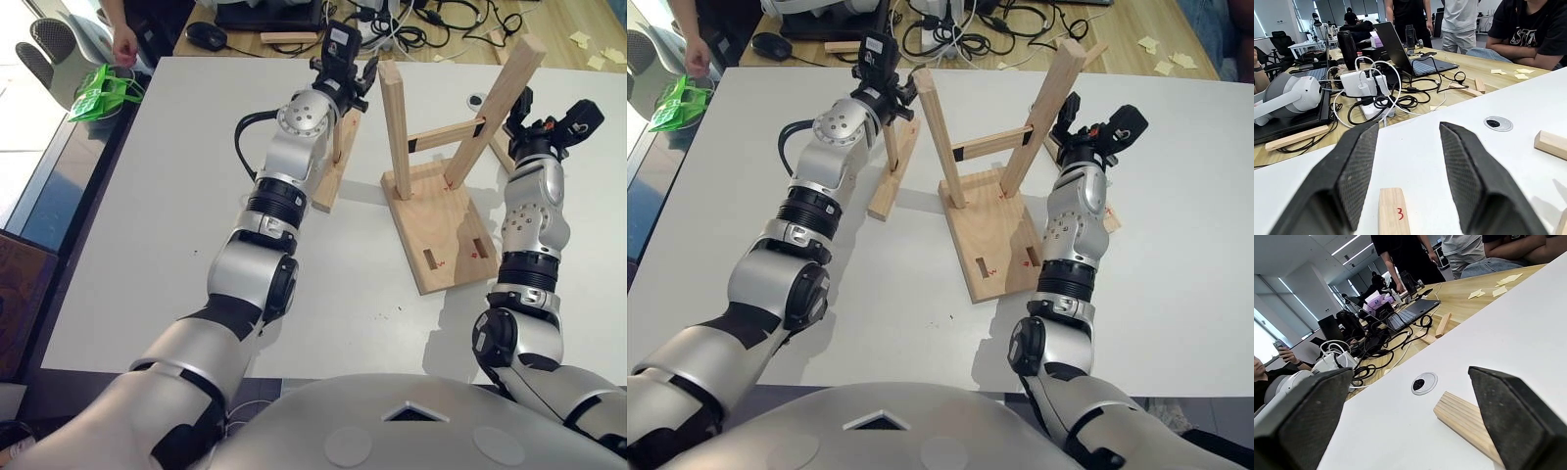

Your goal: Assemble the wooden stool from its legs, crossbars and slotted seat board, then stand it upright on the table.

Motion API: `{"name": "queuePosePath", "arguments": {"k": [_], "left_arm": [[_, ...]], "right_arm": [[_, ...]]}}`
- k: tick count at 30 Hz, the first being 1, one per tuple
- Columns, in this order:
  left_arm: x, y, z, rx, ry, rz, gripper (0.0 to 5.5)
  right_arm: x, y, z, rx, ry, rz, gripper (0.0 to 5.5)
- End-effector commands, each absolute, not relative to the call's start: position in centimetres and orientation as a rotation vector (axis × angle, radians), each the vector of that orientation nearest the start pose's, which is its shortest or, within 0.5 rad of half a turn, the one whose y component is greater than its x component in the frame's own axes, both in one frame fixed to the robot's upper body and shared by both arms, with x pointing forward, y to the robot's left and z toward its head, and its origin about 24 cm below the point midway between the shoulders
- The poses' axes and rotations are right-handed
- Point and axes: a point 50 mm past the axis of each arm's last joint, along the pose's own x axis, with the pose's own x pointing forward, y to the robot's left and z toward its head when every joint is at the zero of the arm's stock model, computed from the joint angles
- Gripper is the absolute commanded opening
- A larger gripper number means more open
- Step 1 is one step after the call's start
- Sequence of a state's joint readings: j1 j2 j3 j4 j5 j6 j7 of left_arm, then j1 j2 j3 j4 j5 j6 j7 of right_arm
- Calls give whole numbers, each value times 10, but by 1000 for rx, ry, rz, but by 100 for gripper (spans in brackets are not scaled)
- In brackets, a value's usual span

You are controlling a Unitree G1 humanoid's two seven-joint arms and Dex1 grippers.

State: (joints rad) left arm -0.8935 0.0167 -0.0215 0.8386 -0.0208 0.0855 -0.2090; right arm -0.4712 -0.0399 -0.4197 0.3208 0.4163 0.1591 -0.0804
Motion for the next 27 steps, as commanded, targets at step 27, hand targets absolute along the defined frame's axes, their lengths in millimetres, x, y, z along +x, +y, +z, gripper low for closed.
{"name": "queuePosePath", "arguments": {"k": [27], "left_arm": [[328,95,106,32,220,-270,228]], "right_arm": [[309,-255,79,684,-34,-483,437]]}}
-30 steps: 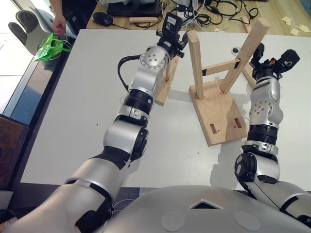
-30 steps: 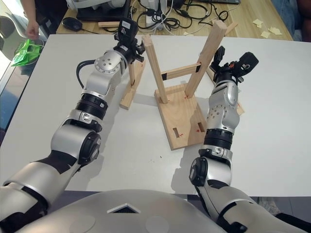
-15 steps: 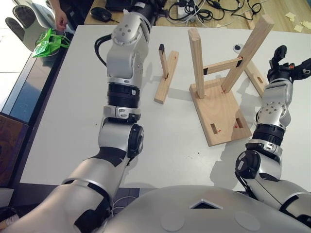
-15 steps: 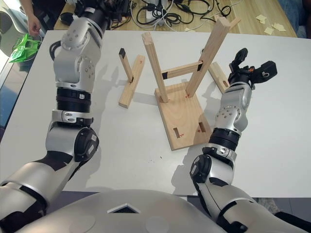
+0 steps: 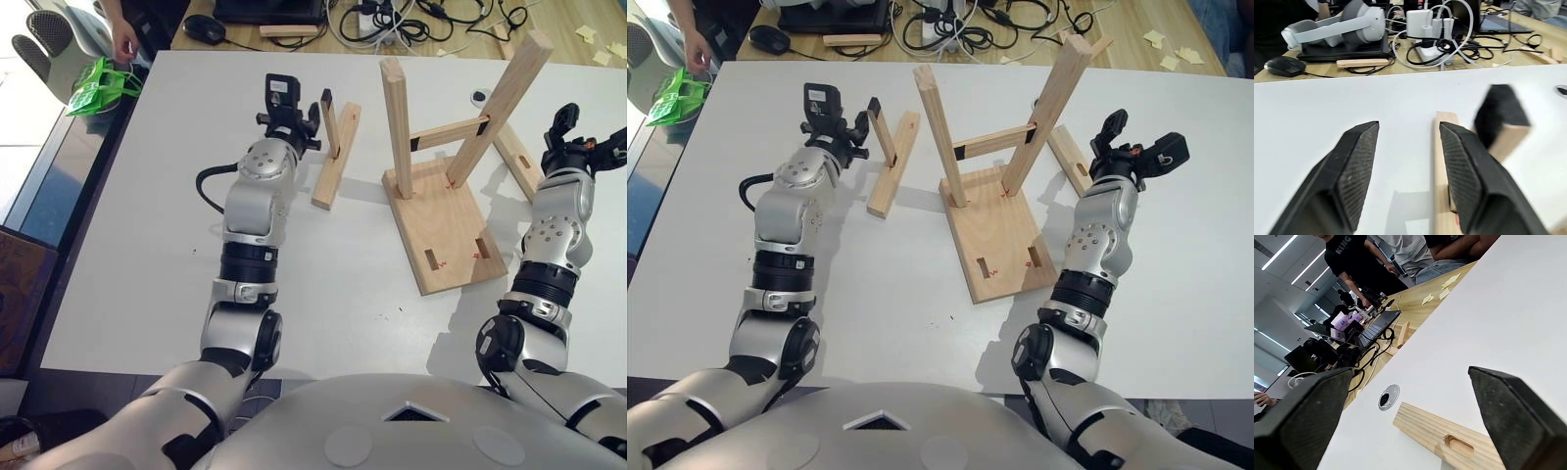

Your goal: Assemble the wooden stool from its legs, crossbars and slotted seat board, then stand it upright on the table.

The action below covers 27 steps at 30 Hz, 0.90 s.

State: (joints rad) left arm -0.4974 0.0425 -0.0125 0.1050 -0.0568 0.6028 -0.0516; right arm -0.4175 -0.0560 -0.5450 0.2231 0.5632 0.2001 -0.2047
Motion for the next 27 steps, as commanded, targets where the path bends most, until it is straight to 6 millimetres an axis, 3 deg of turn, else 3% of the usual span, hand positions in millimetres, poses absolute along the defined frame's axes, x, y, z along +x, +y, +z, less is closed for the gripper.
{"name": "queuePosePath", "arguments": {"k": [1,4,8,11,13,19,21,24,27], "left_arm": [[328,90,106,38,222,-288,228],[327,77,99,73,247,-349,228],[320,66,60,164,376,-416,228],[316,65,49,176,406,-422,228],[321,66,59,174,370,-421,228],[375,79,123,269,248,-455,228],[386,79,126,274,304,-517,228],[395,82,113,257,426,-568,228],[396,89,101,237,529,-589,272]], "right_arm": [[309,-255,80,682,-35,-482,437],[310,-255,80,682,-37,-480,437],[313,-251,81,683,-37,-470,437],[313,-250,81,680,-38,-463,437],[313,-248,81,673,-38,-455,437],[311,-249,79,655,-42,-462,437],[311,-249,79,648,-47,-465,437],[312,-249,79,641,-53,-466,437],[313,-247,79,637,-56,-461,437]]}}
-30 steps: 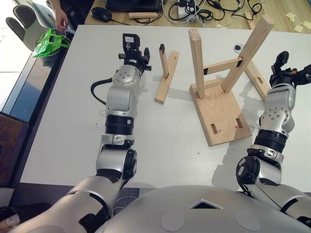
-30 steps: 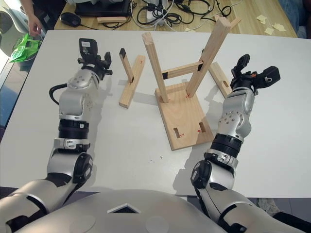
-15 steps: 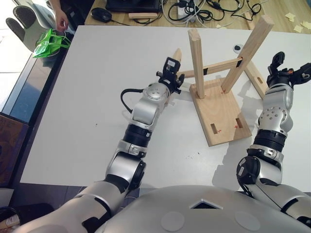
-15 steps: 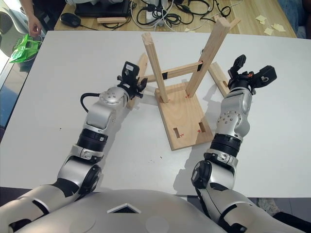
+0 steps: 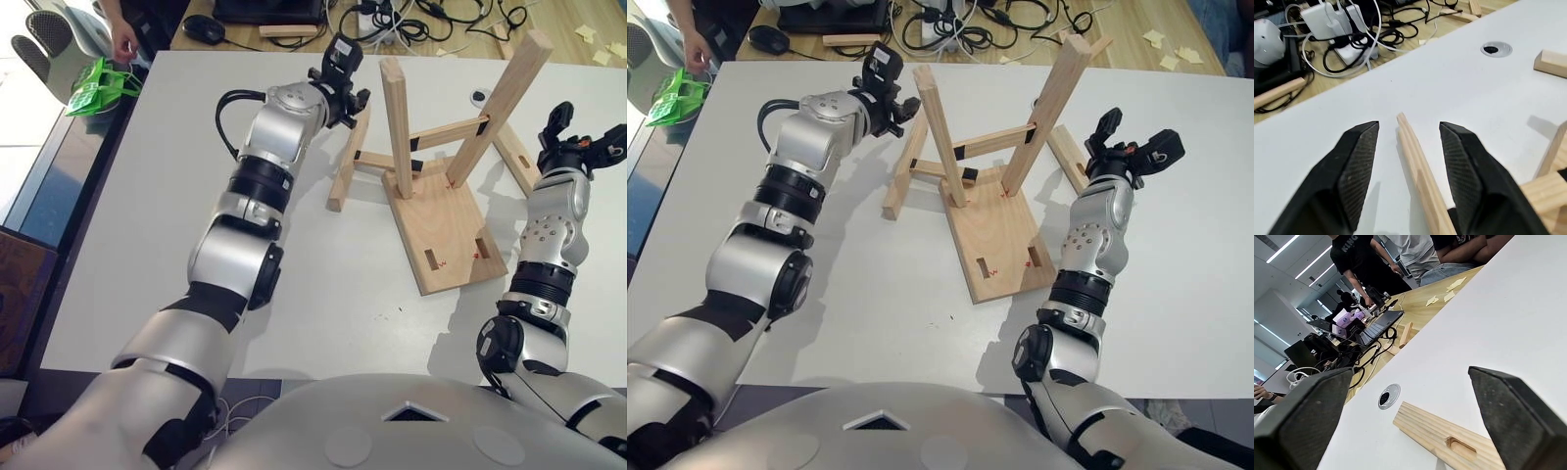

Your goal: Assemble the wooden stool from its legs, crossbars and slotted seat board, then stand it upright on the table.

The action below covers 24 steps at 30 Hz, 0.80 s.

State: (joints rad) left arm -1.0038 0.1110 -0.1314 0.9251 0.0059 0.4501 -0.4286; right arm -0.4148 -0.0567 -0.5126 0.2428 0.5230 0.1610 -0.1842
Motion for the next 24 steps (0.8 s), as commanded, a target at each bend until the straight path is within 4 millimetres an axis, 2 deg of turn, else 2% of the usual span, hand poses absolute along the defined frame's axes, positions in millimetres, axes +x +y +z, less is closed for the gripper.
{"name": "queuePosePath", "arguments": {"k": [1,9,12,17,24], "left_arm": [[397,90,99,242,550,-591,289],[397,87,93,308,592,-589,407],[394,89,86,339,610,-577,407],[390,94,74,283,651,-531,407],[383,88,62,239,693,-544,407]], "right_arm": [[313,-247,79,636,-58,-460,437],[319,-239,80,629,-54,-433,437],[322,-235,80,627,-54,-415,437],[325,-229,82,617,-52,-387,437],[325,-227,82,614,-48,-380,437]]}}
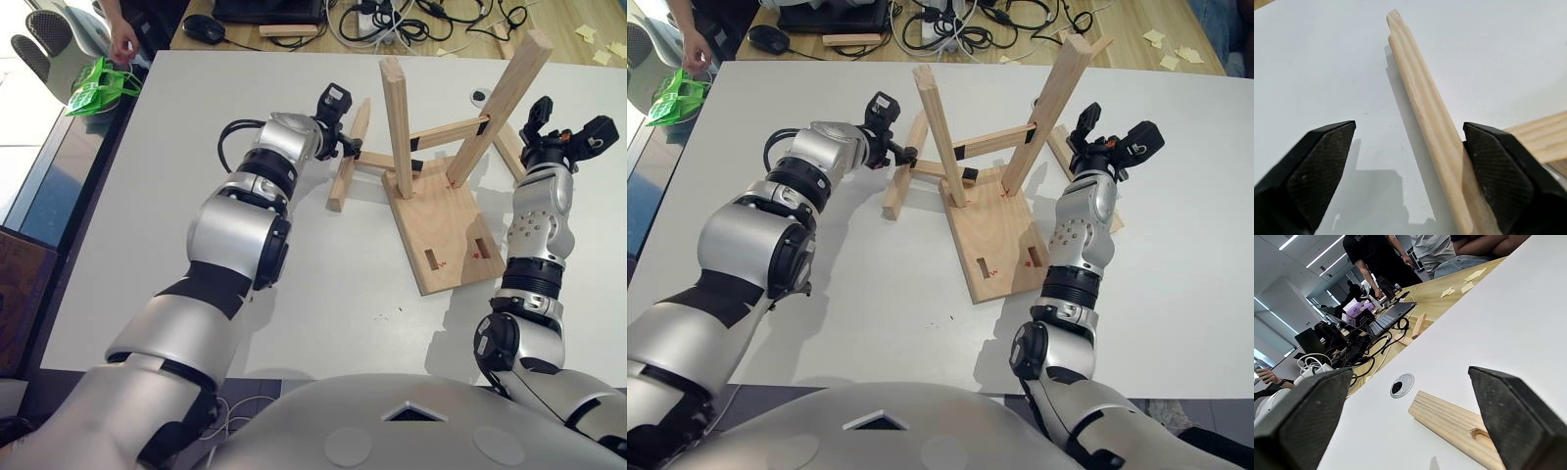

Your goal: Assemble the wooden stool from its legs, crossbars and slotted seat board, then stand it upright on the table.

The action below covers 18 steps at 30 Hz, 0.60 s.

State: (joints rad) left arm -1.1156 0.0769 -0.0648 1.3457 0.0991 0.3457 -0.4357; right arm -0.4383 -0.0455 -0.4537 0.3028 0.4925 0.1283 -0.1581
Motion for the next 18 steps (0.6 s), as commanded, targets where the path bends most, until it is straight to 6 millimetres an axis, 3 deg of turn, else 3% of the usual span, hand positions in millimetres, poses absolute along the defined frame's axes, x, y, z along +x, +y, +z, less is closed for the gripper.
{"name": "queuePosePath", "arguments": {"k": [1,3,18], "left_arm": [[383,86,62,226,694,-549,407],[382,82,62,207,696,-551,407],[374,88,46,149,763,-529,197]], "right_arm": [[325,-226,82,612,-47,-378,437],[325,-225,82,610,-46,-374,437],[324,-222,82,605,-36,-366,437]]}}
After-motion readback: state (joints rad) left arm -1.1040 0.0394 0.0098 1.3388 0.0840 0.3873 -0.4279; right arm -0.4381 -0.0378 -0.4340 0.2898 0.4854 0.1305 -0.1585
